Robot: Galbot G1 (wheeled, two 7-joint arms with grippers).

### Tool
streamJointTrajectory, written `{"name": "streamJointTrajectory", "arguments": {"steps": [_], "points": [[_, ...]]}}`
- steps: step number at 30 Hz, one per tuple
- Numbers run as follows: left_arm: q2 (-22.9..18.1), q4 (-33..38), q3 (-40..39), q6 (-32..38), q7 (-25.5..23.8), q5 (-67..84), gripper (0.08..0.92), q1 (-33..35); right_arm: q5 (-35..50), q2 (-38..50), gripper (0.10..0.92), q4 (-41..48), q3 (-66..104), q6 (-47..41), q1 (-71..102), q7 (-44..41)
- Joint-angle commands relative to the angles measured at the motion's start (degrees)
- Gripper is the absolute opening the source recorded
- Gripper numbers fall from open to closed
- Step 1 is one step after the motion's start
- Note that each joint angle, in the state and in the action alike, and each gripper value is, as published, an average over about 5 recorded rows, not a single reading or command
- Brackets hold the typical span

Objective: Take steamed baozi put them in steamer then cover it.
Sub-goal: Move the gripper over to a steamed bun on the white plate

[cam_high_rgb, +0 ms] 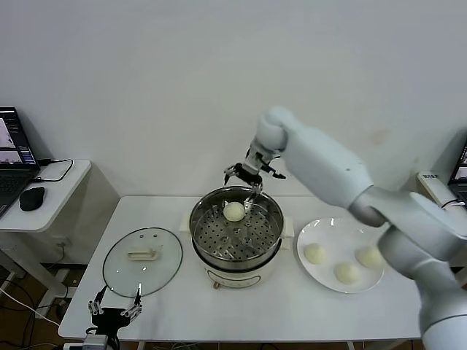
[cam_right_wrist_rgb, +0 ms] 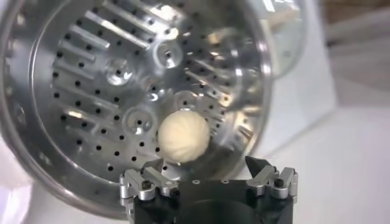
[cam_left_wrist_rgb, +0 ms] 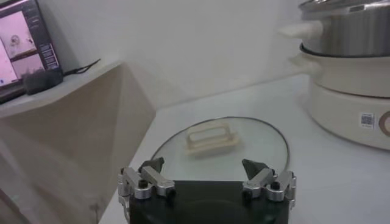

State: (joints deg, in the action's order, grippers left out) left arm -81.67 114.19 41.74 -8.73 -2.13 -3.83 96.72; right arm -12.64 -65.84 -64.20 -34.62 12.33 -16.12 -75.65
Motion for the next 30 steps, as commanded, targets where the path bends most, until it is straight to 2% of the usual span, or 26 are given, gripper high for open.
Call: {"name": "streamJointTrajectory", "arguments": {"steps": [1, 8, 14, 21, 30], "points": [[0.3, 0.3, -0.1, -0.1, -0.1, 0.1, 0.823, 0.0, 10.6, 14.8, 0.823, -13.3, 1.7, -24.3, -1.4, -1.2], [0.8, 0.6, -0.6, -0.9, -0.5, 1.3, 0.823, -0.3, 11.0, 26.9, 0.822, -18.2, 4.1, -34.7, 2.1, -1.9], [1.2, 0.6, -1.0, -1.1, -0.7, 1.3, 0.823, -0.3, 6.8, 32.0, 0.823, -19.3, 6.4, -35.4, 8.2, -2.2], [1.3, 0.9, -1.0, -1.2, -0.7, 1.2, 0.823, 0.3, 1.6, 31.6, 0.823, -18.7, 8.1, -34.0, 18.5, -1.7], [1.3, 0.5, -0.7, -1.1, -0.7, 1.0, 0.823, 0.7, -2.3, 25.5, 0.823, -13.9, 9.9, -33.2, 25.8, -1.0]]}}
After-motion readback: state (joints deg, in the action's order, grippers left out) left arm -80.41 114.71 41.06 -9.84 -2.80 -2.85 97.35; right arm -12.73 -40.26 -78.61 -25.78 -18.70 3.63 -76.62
